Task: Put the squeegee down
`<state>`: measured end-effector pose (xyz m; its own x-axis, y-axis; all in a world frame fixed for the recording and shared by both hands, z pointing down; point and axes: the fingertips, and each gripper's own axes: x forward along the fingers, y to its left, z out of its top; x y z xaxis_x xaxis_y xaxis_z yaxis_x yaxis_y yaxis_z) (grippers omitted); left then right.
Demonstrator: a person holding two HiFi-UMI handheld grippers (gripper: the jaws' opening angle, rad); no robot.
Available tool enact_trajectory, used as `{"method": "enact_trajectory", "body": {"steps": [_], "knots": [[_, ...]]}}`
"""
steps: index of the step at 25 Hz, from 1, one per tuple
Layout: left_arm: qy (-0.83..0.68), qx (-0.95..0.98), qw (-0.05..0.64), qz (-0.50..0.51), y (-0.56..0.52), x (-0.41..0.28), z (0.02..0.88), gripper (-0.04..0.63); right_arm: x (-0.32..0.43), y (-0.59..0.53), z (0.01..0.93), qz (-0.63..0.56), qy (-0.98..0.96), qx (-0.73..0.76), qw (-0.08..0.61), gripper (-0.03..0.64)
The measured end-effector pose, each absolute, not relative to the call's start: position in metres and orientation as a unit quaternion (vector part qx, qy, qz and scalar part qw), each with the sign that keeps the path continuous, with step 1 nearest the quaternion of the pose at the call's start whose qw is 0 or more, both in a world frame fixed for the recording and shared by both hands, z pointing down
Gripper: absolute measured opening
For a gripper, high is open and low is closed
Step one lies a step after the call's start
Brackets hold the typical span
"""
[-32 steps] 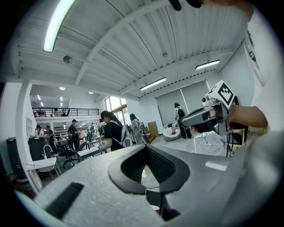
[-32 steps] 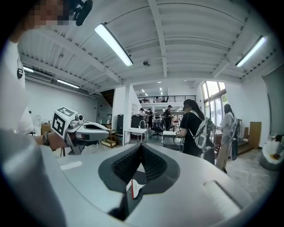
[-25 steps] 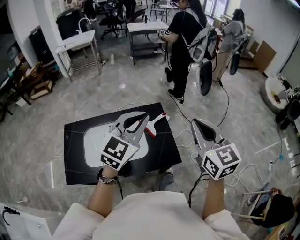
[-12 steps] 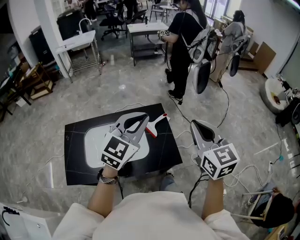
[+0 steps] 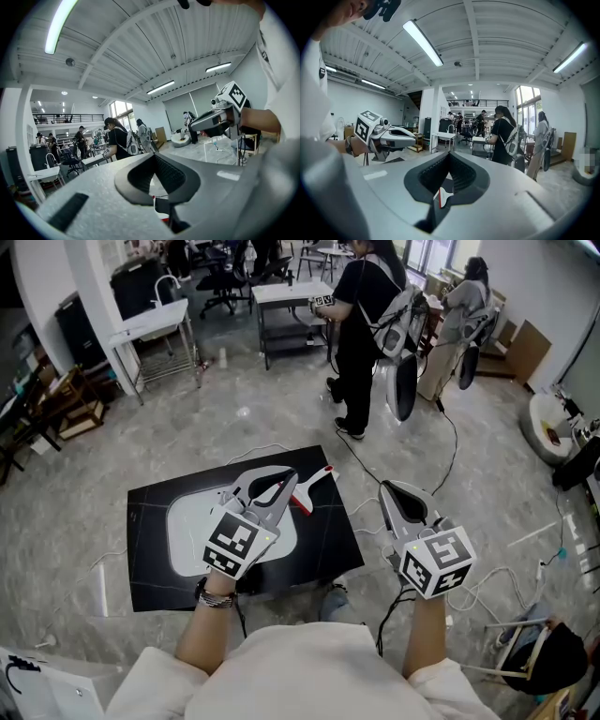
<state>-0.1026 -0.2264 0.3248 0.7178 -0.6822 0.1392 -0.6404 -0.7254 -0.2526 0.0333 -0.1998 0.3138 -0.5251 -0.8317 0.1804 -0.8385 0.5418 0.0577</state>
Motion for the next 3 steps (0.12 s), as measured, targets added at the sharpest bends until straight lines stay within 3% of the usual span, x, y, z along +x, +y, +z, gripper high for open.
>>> {"method": "enact_trajectory", "body": {"steps": [3], "knots": [[0.359,-0.922,0.092,-0.112,-0.2286,-0.1010,0.3264,0.006,0.0352,-0.2023,0.3166,0.020,-0.873,0.478,0.095,0.006]]}}
